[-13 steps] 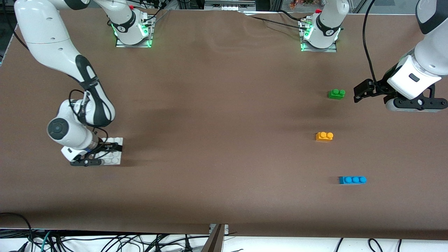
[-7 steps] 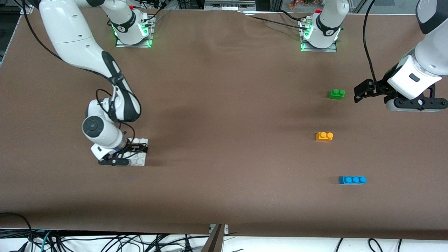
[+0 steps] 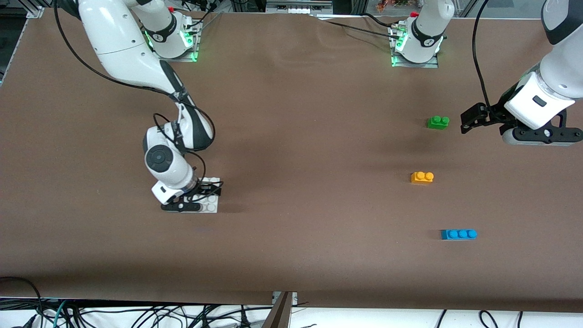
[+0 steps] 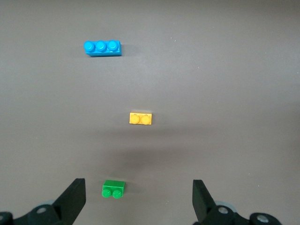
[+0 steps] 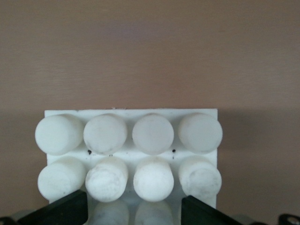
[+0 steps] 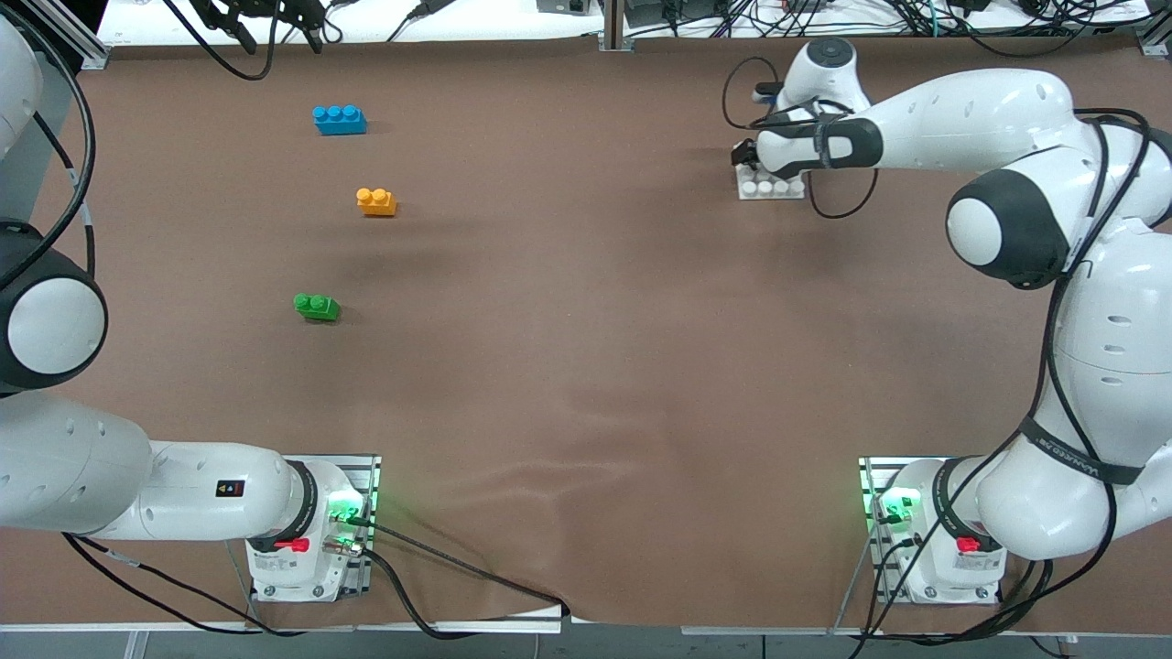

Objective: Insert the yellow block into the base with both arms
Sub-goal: 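Slide the base plate toward the table middle with the right gripper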

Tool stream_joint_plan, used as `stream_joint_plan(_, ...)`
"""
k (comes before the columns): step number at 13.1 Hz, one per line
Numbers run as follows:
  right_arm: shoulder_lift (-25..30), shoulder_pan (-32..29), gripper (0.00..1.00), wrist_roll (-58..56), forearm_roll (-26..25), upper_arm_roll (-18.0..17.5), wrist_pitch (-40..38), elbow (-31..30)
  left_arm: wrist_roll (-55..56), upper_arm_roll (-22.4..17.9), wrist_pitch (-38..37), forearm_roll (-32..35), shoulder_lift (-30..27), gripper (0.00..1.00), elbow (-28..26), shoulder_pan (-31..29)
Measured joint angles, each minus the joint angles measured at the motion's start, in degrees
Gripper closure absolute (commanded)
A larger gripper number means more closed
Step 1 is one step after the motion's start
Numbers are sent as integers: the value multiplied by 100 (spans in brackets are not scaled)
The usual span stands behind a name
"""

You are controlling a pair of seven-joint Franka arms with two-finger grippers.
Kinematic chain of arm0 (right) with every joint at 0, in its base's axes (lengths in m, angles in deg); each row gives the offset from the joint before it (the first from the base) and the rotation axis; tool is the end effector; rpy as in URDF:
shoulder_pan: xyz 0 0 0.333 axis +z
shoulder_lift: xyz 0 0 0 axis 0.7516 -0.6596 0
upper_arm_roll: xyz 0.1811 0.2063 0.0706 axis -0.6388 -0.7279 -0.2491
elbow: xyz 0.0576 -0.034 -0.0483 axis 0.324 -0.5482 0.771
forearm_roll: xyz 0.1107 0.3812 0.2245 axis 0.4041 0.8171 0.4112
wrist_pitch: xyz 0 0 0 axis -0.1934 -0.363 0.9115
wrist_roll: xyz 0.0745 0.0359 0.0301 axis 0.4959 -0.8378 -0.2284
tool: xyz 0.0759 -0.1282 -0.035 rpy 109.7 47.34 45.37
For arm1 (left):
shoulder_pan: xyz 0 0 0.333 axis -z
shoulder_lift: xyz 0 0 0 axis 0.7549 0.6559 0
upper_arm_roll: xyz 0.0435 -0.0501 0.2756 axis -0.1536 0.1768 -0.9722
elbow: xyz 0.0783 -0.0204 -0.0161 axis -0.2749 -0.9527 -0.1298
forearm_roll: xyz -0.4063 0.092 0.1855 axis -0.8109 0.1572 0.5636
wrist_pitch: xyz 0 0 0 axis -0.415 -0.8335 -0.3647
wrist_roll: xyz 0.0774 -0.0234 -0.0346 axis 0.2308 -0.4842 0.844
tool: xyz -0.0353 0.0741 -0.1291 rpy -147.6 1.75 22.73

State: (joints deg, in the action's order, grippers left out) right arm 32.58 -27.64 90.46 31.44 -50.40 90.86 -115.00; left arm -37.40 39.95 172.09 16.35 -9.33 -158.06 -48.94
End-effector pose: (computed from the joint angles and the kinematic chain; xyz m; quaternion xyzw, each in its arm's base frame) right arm 0.6647 0.2245 0.0437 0.9989 -0.0017 0.0464 0.0064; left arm 0.6381 -0.0717 0.4936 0.9999 0.0019 -0.0116 0.0098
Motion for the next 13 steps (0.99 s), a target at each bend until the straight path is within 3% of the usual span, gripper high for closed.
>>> stream_joint_plan(13,-757,1710,0,1870,34,-16,58,1427,0,-2,0,0,0,0,0,0)
